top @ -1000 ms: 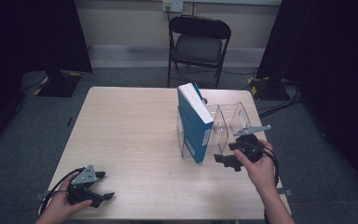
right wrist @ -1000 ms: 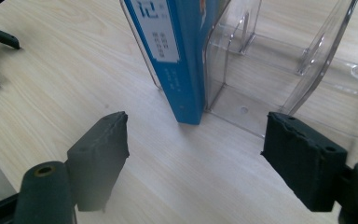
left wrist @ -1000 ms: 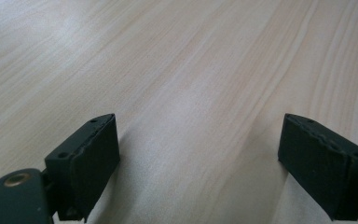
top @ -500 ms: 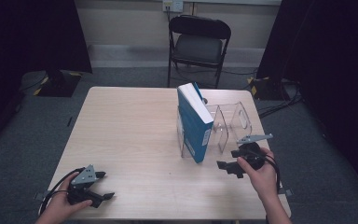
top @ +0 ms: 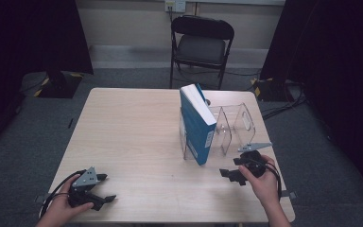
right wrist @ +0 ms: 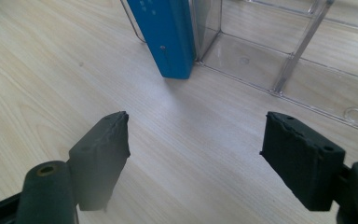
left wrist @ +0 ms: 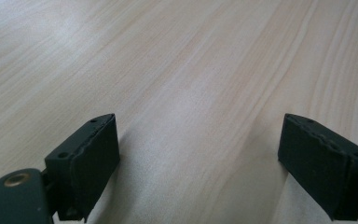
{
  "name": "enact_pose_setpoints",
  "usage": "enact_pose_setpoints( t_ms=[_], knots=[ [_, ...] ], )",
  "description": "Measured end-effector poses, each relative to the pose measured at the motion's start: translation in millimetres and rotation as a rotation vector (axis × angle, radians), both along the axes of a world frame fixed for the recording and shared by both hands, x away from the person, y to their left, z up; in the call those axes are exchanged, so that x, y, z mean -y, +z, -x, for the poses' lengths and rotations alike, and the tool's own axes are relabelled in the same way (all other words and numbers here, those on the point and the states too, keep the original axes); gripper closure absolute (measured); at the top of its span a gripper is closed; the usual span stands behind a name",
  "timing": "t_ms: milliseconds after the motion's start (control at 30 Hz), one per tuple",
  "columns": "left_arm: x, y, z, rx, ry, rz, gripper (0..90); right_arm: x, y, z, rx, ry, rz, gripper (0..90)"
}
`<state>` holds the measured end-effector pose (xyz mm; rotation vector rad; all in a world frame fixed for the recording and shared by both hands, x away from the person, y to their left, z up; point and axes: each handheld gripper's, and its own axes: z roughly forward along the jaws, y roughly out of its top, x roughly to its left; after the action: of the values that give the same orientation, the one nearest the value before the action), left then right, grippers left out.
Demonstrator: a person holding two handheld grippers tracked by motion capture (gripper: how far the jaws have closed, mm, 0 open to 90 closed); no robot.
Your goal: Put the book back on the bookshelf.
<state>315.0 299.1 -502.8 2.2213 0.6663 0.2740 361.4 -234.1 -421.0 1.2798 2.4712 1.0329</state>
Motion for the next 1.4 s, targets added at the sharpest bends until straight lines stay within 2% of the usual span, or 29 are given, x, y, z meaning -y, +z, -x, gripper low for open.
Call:
enact_pose_setpoints(
  t_ms=[300, 500, 567, 600, 667, 767, 833, 900, 1067, 1100, 1133, 1200, 1400],
  knots=[
    [-0.6, 0.5, -0.6, 0.009, -0.005, -0.01, 12.1, 1.0, -14.6, 0.0, -0.007, -0.001, 0.015, 22.4],
    [0.0, 0.0, 0.0, -0.001, 0.0, 0.0, 12.1, 3.3, -23.1, -0.2, -0.024, -0.002, 0.016, 22.4],
    [-0.5, 0.4, -0.6, 0.011, -0.004, -0.01, 12.1, 4.6, -25.8, 0.1, -0.022, -0.002, 0.022, 22.4],
    [0.1, -0.1, 0.2, -0.001, 0.002, 0.001, 12.1, 5.5, -27.2, 0.1, -0.022, -0.003, 0.023, 22.4],
    [-0.5, 0.4, -0.6, 0.011, -0.004, -0.01, 12.1, 7.7, -30.3, -0.2, -0.017, -0.008, 0.028, 22.5],
    [-0.3, 0.4, 0.0, -0.003, -0.002, -0.003, 12.1, 10.9, -35.0, -0.3, -0.028, -0.018, 0.033, 22.6],
    [-0.6, 0.5, -0.6, 0.01, -0.004, -0.01, 12.1, 12.7, -38.1, -0.4, -0.031, -0.023, 0.034, 22.6],
    [-0.4, 0.4, -0.4, 0.008, -0.003, -0.008, 12.1, 14.1, -40.7, -0.4, -0.033, -0.023, 0.034, 22.6],
    [-0.2, 0.4, 0.0, -0.001, -0.002, -0.004, 12.1, 16.2, -45.9, 0.0, -0.029, -0.03, 0.043, 22.7],
    [-0.5, 0.4, -0.6, 0.01, -0.004, -0.009, 12.1, 16.8, -47.2, 0.0, -0.024, -0.032, 0.046, 22.7],
    [0.1, -0.1, 0.2, -0.001, 0.002, 0.001, 12.1, 16.9, -48.1, 0.3, -0.028, -0.031, 0.041, 22.8],
    [-0.8, 0.9, -0.6, 0.008, -0.007, -0.013, 12.1, 17.4, -50.3, 0.6, -0.023, -0.028, 0.042, 22.7],
    [-0.5, 0.4, -0.5, 0.009, -0.004, -0.008, 12.1, 18.0, -54.6, 2.1, -0.009, -0.023, 0.067, 22.8]
  ],
)
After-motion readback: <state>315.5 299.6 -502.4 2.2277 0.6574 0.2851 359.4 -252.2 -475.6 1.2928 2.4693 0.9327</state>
